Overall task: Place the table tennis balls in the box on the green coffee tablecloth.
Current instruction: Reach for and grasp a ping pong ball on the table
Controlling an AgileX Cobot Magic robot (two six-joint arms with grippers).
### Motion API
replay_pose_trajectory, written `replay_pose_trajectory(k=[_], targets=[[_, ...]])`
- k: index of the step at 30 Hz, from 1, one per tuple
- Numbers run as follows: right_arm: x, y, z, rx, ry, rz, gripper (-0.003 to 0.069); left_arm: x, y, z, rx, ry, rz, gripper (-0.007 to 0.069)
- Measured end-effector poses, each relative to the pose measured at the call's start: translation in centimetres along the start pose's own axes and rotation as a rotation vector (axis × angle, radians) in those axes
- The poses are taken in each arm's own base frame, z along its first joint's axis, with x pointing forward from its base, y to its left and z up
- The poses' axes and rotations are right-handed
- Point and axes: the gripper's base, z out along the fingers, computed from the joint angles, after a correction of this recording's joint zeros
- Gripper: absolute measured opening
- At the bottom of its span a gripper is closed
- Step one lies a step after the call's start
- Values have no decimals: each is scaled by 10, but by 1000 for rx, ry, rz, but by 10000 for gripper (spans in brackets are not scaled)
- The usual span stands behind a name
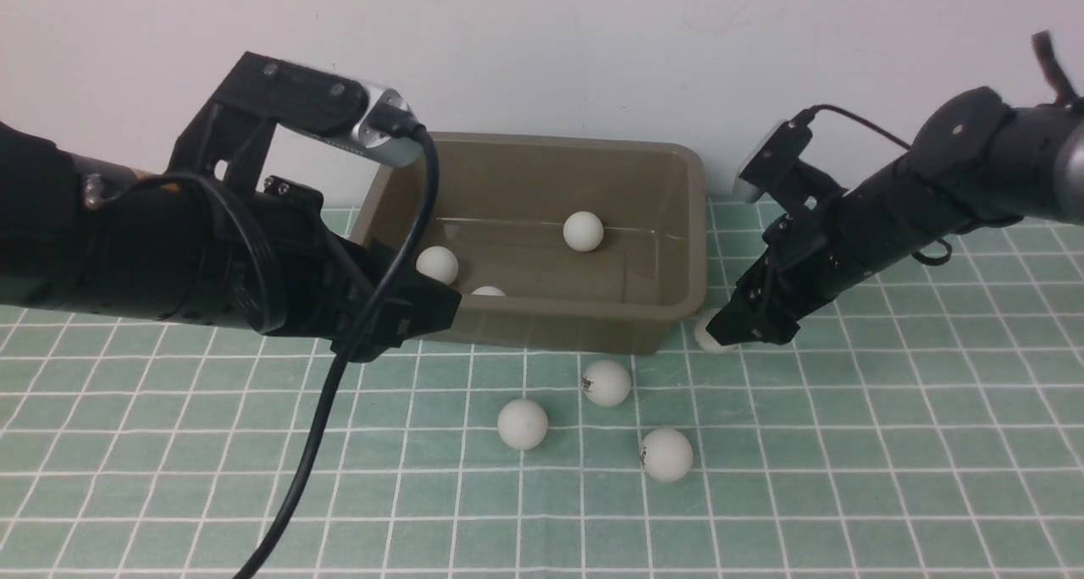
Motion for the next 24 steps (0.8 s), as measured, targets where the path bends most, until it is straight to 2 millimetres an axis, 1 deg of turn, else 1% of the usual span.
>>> replay_pose_trajectory(k=[2,3,5,8,11,13,14,15,16,18,20,21,22,24], targets=[[1,-2,6,-5,7,0,496,0,0,0,0,0,0,468],[3,-6,14,-6,15,7,496,0,0,0,0,0,0,468],[3,-9,19,-5,17,14,496,0,0,0,0,0,0,468],[6,-15,33,-12,26,33,496,0,0,0,0,0,0,468],[8,-16,38,-20,29,46,483,0,0,0,0,0,0,468],[10,-16,43,-27,32,56,444,0,0,0,-1,-2,-1,468],[10,-16,44,-30,32,60,398,0,0,0,-1,-2,-1,468],[11,-16,44,-34,32,63,368,0,0,0,-1,-2,-1,468],[9,-16,43,-33,27,65,356,0,0,0,-1,-2,-1,468],[2,-15,30,-13,8,47,362,0,0,0,-2,-3,-1,468],[-10,-13,6,24,-15,20,362,0,0,0,-2,-3,-1,468],[-17,-12,-12,48,-36,17,362,0,0,0,-2,-3,-1,468],[-22,-11,-24,66,-54,25,362,0,0,0,-2,-3,-1,468],[-27,-10,-37,85,-78,44,362,0,0,0,-2,-3,-1,468]])
